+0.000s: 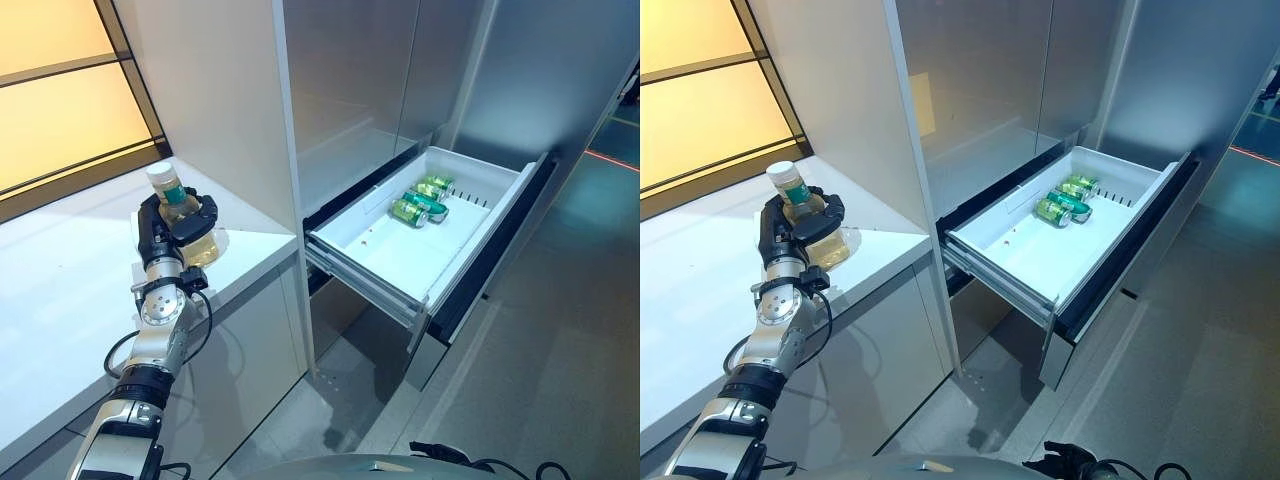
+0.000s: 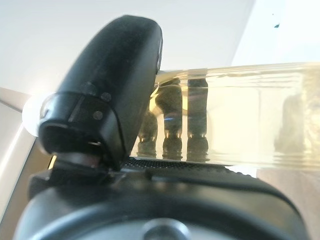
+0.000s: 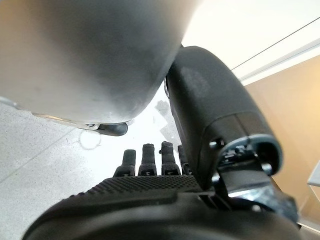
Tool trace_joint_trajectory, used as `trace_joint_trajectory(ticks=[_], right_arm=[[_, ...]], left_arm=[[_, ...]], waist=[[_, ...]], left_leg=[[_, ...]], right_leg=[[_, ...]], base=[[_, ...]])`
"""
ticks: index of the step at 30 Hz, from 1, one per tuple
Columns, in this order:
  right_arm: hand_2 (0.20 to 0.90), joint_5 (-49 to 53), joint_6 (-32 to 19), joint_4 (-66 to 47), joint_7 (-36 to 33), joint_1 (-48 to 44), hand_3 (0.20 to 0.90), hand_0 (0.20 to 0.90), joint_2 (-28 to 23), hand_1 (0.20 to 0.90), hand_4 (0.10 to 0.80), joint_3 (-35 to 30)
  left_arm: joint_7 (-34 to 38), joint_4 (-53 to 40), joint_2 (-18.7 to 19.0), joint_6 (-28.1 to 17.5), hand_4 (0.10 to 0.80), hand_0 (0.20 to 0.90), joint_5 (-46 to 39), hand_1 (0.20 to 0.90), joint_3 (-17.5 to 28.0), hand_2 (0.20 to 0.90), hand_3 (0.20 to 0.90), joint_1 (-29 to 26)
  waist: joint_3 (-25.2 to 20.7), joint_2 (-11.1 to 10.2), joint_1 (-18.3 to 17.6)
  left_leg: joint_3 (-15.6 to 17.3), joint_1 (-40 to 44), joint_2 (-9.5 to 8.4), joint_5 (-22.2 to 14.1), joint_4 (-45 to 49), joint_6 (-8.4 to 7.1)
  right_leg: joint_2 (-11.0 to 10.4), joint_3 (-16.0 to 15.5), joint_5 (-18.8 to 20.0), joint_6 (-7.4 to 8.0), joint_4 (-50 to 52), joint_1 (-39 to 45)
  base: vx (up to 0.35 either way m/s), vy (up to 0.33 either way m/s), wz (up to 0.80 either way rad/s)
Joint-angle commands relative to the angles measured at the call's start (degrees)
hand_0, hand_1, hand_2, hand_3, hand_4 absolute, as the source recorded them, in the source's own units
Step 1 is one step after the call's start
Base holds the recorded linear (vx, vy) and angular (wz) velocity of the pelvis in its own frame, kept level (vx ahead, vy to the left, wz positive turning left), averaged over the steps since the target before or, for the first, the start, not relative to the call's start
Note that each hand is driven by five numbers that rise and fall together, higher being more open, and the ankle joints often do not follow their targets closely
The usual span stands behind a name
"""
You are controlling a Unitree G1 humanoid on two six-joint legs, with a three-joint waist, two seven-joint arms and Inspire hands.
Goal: Put drinks into fridge and close the fridge
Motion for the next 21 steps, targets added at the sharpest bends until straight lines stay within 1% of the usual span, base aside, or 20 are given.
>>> trace_joint_trajectory(ticks=[1, 4, 6, 7, 10, 11, 12, 13, 14, 15, 16, 18, 19, 20, 21], right_arm=[[0.9, -1.84, 0.35, 4.16, 1.44, 0.87, 0.9, 0.9, -0.84, 0.9, 0.8, 2.63], [0.9, -1.07, -0.53, 3.77, 1.63, 0.85, 0.9, 0.9, -0.85, 0.9, 0.8, 2.69], [0.9, 0.14, -2.84, 3.16, 1.78, 0.75, 0.9, 0.9, -0.85, 0.9, 0.8, 2.87], [0.9, 0.24, -4.3, 1.61, 2.06, 0.58, 0.9, 0.9, -1.05, 0.9, 0.8, 2.91], [0.9, -1.01, -8.58, -4.13, 2.55, 0.72, 0.9, 0.9, -1.62, 0.9, 0.8, 4.29], [0.9, -0.47, -10.25, -10.52, 2.59, 0.93, 0.9, 0.9, -1.77, 0.9, 0.8, 5.9], [0.9, 0.22, -11.64, -13.32, 2.74, 1.14, 0.9, 0.9, -1.9, 0.9, 0.8, 6.45], [0.9, 0.59, -10.01, -19.07, 2.19, 1.39, 0.9, 0.9, -1.95, 0.9, 0.8, 7.17], [0.9, 0.7, -8.5, -27.59, 1.53, 2.02, 0.9, 0.9, -1.9, 0.9, 0.8, 8.08], [0.9, 0.66, -6.02, -34.38, 0.69, 2.41, 0.9, 0.9, -1.83, 0.9, 0.8, 8.39], [0.9, 0.36, -4.3, -42.08, -0.13, 3.01, 0.9, 0.9, -1.67, 0.9, 0.8, 8.62], [0.9, 1.23, -3.48, -54.22, 0.25, 3.55, 0.9, 0.9, -2.11, 0.9, 0.8, 8.73], [0.9, 1.3, -4.07, -57.48, 0.67, 3.18, 0.9, 0.9, -2.54, 0.9, 0.8, 8.53], [0.9, 1.16, -4.95, -58.04, 0.9, 3.09, 0.9, 0.9, -2.65, 0.9, 0.8, 8.5], [0.9, 1.83, -3.77, -63.91, 1.51, 2.17, 0.9, 0.9, -3.36, 0.9, 0.8, 8.01]], left_arm=[[-1.27, -8.01, 3.49, -5.45, 0.1, 0.3, 1.6, 0.3, 3.0, 0.3, 0.2, -9.0], [-3.71, -9.02, 3.57, -6.56, 0.1, 0.3, -1.23, 0.3, 2.91, 0.3, 0.2, -9.18], [-8.21, -10.91, 3.19, -7.22, 0.1, 0.3, -6.39, 0.3, 2.7, 0.3, 0.2, -9.35], [-9.94, -13.98, 2.48, -6.29, 0.1, 0.3, -9.1, 0.3, 2.74, 0.3, 0.2, -9.24], [-15.6, -18.24, 1.28, -5.29, 0.1, 0.3, -16.29, 0.3, 2.76, 0.3, 0.2, -8.66], [-19.12, -21.03, 0.23, -4.65, 0.1, 0.3, -19.95, 0.3, 2.71, 0.3, 0.2, -8.3], [-21.36, -22.07, -0.18, -4.45, 0.1, 0.3, -21.96, 0.3, 2.64, 0.3, 0.2, -8.07], [-22.07, -23.83, -1.02, -4.02, 0.1, 0.3, -22.49, 0.3, 2.47, 0.3, 0.2, -7.8], [-23.36, -26.29, -2.22, -3.72, 0.1, 0.3, -22.84, 0.3, 2.01, 0.3, 0.2, -7.21], [-24.25, -27.66, -2.77, -3.62, 0.1, 0.3, -23.02, 0.3, 1.73, 0.3, 0.2, -6.92], [-25.25, -29.19, -3.36, -3.54, 0.1, 0.3, -22.75, 0.3, 1.35, 0.3, 0.2, -6.47], [-27.52, -31.39, -3.72, -3.86, 0.1, 0.3, -22.27, 0.3, 0.59, 0.3, 0.2, -5.88], [-28.44, -31.89, -3.58, -4.05, 0.1, 0.3, -22.26, 0.3, 0.23, 0.3, 0.2, -5.84], [-28.76, -31.99, -3.54, -4.14, 0.1, 0.3, -22.3, 0.3, 0.13, 0.3, 0.2, -5.84], [-29.82, -32.77, -3.42, -4.24, 0.1, 0.3, -21.87, 0.3, -0.49, 0.3, 0.2, -5.8]], waist=[[-1.65, 0.89, 0.19], [-1.69, 0.91, 0.17], [-1.79, 0.91, 0.23], [-1.71, 0.87, 0.22], [-1.39, 0.61, 0.05], [-0.95, 0.31, -0.15], [-0.78, 0.2, -0.29], [-0.6, 0.1, -0.5], [-0.23, -0.05, -0.89], [-0.07, -0.15, -1.11], [0.2, -0.29, -1.42], [0.62, -0.5, -1.9], [0.74, -0.57, -1.97], [0.78, -0.58, -1.98], [0.87, -0.68, -2.01]], left_leg=[[0.3, 1.44, -0.88, -5.96, 0.4, 0.73], [0.29, 1.47, -0.89, -5.97, 0.4, 0.71], [0.22, 1.41, -0.9, -5.92, 0.4, 0.67], [0.19, 1.35, -0.86, -5.92, 0.4, 0.64], [0.07, 1.29, -0.79, -5.85, 0.4, 0.64], [-0.04, 1.21, -0.76, -5.7, 0.4, 0.68], [-0.08, 1.19, -0.74, -5.64, 0.4, 0.68], [-0.1, 0.75, -0.72, -5.08, 0.4, 0.68], [-0.25, 0.97, -0.7, -5.39, 0.4, 0.75], [-0.29, 0.49, -0.72, -4.83, 0.4, 0.74], [-0.43, 0.71, -0.75, -5.16, 0.4, 0.78], [-0.47, 0.55, -0.8, -5.01, 0.4, 0.74], [-0.48, 0.46, -0.84, -4.99, 0.4, 0.72], [-0.48, 0.43, -0.85, -4.98, 0.4, 0.72], [-0.48, 0.3, -0.87, -4.92, 0.4, 0.68]], right_leg=[[-1.3, 0.53, -1.32, 2.19, 3.39, -1.4], [-1.33, 0.52, -1.33, 2.2, 3.36, -1.35], [-1.3, 0.49, -1.25, 2.23, 3.35, -1.41], [-1.32, 0.51, -1.19, 2.2, 3.31, -1.45], [-1.28, 0.58, -1.03, 2.17, 3.31, -1.5], [-1.25, 0.71, -0.91, 2.07, 3.37, -1.56], [-1.25, 0.73, -0.86, 2.03, 3.38, -1.56], [-1.24, 0.82, -0.4, 1.94, 3.52, -2.06], [-1.24, 0.88, -0.67, 1.92, 3.45, -1.79], [-1.22, 0.97, -0.22, 1.88, 3.56, -2.33], [-1.2, 1.05, -0.5, 1.91, 3.43, -2.04], [-1.21, 1.18, -0.38, 2.01, 3.24, -2.07], [-1.2, 1.23, -0.33, 2.08, 3.12, -2.1], [-1.2, 1.24, -0.32, 2.09, 3.09, -2.1], [-1.19, 1.32, -0.23, 2.2, 2.94, -2.18]], base=[[0.0, 0.0, 0.0], [0.0, 0.0, 0.0], [0.0, 0.0, 0.0], [0.0, 0.0, 0.0], [-0.026, -0.018, 0.01], [-0.051, -0.037, 0.01], [-0.086, -0.039, 0.02], [-0.063, -0.031, 0.01], [-0.095, -0.03, 0.0], [-0.054, -0.032, 0.0], [-0.079, -0.029, 0.0], [-0.067, -0.024, -0.01], [-0.053, -0.014, -0.01], [-0.052, -0.013, -0.01], [-0.044, -0.01, 0.01]])
